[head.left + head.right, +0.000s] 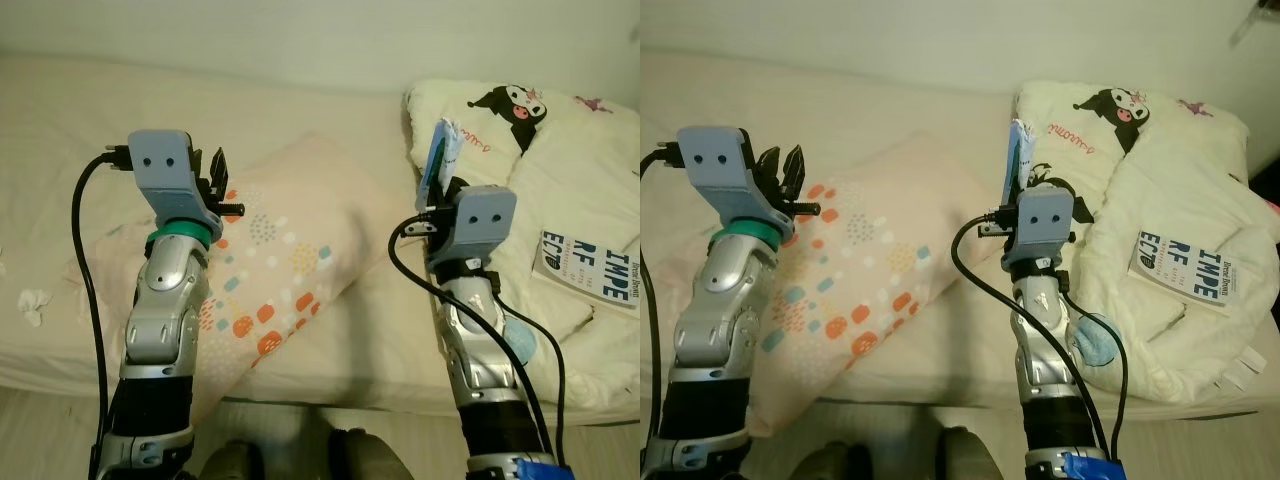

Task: Clean up the room

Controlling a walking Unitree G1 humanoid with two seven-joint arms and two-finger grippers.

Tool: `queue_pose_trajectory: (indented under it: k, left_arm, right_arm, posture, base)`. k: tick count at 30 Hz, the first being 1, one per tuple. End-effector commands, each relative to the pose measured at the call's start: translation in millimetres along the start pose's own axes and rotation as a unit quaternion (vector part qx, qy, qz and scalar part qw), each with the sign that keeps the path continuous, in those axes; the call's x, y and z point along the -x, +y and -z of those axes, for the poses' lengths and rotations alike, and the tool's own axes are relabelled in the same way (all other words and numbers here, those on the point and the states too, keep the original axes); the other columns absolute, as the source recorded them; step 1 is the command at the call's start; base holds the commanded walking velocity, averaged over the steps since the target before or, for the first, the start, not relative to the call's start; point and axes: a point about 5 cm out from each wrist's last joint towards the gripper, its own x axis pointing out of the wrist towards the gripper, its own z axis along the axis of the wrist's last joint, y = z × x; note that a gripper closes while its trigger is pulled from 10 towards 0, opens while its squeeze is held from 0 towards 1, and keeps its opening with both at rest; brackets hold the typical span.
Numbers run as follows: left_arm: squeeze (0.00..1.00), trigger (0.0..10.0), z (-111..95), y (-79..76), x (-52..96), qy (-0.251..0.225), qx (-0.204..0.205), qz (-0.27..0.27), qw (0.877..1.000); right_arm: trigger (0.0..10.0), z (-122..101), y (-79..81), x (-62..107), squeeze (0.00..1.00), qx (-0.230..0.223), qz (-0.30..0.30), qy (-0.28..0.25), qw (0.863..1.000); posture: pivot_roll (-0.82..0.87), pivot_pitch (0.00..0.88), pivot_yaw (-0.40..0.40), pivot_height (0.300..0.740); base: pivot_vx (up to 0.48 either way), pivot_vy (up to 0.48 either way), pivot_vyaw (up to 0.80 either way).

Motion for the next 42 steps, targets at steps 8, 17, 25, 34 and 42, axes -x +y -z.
queue_pose_trajectory:
  k: [8,17,25,34,42]
  left_arm:
    - [0.00,10.0,4.7,-4.2,3.7,0.008,-0.007,0.006,1.000]
    - [0.00,10.0,4.9,-4.8,3.6,0.008,-0.008,0.007,1.000]
    - [0.00,10.0,5.6,-5.2,3.6,0.010,-0.009,0.008,1.000]
    - [0.00,10.0,6.0,-5.8,4.1,0.010,-0.010,0.009,1.000]
    - [0.00,10.0,6.9,-7.3,4.3,0.014,-0.020,0.016,1.000]
  right_arm:
    - [10.0,9.8,4.5,4.3,0.00,-0.011,-0.008,0.025,1.000]
    - [10.0,10.6,6.2,4.2,0.00,-0.012,-0.013,0.027,0.999]
    - [10.0,11.5,6.8,4.4,0.00,-0.013,-0.014,0.028,0.999]
    - [10.0,12.1,6.8,4.7,0.00,-0.014,-0.015,0.029,0.999]
    - [10.0,12.3,7.4,4.5,0.00,-0.015,-0.015,0.028,0.999]
  posture:
    - [-0.02,0.091,-0.032,0.740]
    - [-0.02,0.090,-0.031,0.740]
    - [-0.02,0.091,-0.029,0.740]
    - [-0.02,0.091,-0.028,0.740]
    - [-0.02,0.088,-0.026,0.740]
  base:
    - [-0.464,0.000,0.00]
    - [-0.480,0.000,0.00]
    - [-0.480,0.000,0.00]
    - [-0.407,0.000,0.00]
    - [0.000,0.000,0.00]
